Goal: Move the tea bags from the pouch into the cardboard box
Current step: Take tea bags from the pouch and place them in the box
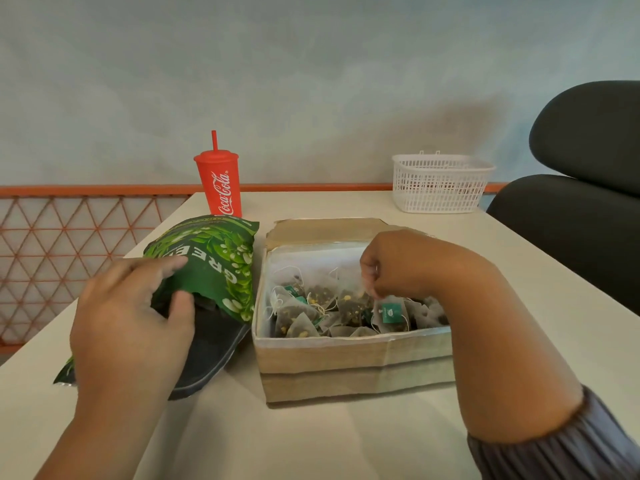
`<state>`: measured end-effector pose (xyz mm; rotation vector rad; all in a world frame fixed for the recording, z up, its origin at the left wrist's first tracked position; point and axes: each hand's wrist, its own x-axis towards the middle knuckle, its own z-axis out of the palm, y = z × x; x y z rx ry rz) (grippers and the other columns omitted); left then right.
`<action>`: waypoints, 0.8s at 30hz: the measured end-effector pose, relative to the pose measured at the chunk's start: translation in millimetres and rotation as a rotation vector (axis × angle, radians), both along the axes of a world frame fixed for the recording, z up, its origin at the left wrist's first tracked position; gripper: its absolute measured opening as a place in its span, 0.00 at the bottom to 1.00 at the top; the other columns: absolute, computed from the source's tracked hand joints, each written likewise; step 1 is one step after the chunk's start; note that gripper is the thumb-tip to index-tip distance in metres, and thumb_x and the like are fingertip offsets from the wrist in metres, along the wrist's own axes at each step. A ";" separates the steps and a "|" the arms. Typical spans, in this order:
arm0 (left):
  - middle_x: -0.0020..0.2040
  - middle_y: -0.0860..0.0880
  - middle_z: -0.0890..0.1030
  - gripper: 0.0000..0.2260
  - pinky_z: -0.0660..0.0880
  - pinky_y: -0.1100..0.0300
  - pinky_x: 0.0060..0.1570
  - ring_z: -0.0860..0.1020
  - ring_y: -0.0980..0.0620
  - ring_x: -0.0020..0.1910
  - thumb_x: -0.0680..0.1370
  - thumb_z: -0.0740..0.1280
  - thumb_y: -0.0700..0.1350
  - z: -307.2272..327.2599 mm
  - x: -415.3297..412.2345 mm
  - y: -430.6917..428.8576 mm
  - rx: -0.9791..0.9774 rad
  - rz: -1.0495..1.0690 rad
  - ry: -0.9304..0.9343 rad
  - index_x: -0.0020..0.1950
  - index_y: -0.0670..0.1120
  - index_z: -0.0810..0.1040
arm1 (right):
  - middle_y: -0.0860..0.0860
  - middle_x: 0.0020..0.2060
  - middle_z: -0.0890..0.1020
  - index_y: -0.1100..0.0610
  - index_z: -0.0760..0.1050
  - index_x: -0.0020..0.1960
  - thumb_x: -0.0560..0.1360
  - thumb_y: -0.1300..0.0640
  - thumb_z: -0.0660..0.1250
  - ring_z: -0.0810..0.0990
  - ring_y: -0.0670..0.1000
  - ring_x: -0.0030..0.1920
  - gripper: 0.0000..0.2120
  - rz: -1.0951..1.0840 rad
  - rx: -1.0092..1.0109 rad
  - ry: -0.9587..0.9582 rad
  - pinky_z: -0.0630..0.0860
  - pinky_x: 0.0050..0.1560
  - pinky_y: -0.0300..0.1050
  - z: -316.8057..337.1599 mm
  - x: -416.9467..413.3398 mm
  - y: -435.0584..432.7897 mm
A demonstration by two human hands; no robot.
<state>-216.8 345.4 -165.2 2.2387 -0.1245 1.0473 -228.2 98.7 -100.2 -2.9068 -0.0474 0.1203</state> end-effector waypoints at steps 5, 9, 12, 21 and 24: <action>0.51 0.44 0.78 0.14 0.69 0.49 0.52 0.73 0.40 0.52 0.70 0.68 0.33 0.7 -0.9 -1.7 -0.014 -0.022 -0.012 0.54 0.43 0.81 | 0.52 0.37 0.80 0.57 0.75 0.35 0.73 0.66 0.61 0.77 0.50 0.39 0.10 -0.116 0.022 -0.096 0.74 0.40 0.40 8.0 -4.6 -11.7; 0.51 0.44 0.78 0.15 0.70 0.48 0.53 0.74 0.40 0.52 0.70 0.62 0.42 1.4 -0.2 -1.8 -0.036 -0.042 -0.027 0.54 0.44 0.81 | 0.56 0.41 0.81 0.61 0.77 0.43 0.74 0.65 0.61 0.80 0.54 0.44 0.07 -0.290 0.027 -0.216 0.78 0.49 0.48 13.0 -0.8 -28.2; 0.52 0.43 0.79 0.17 0.71 0.47 0.53 0.74 0.39 0.52 0.69 0.59 0.41 1.2 -0.4 -1.8 -0.025 -0.056 -0.044 0.54 0.43 0.80 | 0.56 0.45 0.82 0.63 0.78 0.52 0.74 0.61 0.64 0.80 0.56 0.47 0.09 -0.372 0.076 -0.230 0.78 0.52 0.49 13.2 -1.5 -37.2; 0.48 0.44 0.79 0.12 0.67 0.71 0.52 0.74 0.52 0.48 0.71 0.63 0.35 4.2 2.3 3.2 -0.043 -0.094 -0.151 0.52 0.41 0.81 | 0.45 0.46 0.77 0.46 0.76 0.56 0.75 0.56 0.65 0.77 0.43 0.41 0.11 -0.048 0.225 -0.281 0.71 0.40 0.36 20.3 -7.8 2.2; 0.45 0.49 0.77 0.10 0.63 0.81 0.50 0.73 0.56 0.46 0.71 0.67 0.32 7.5 4.3 6.0 -0.053 -0.098 -0.191 0.50 0.40 0.81 | 0.43 0.52 0.75 0.44 0.78 0.48 0.75 0.58 0.65 0.75 0.42 0.49 0.10 0.238 0.302 -0.284 0.70 0.47 0.36 20.5 -16.2 50.1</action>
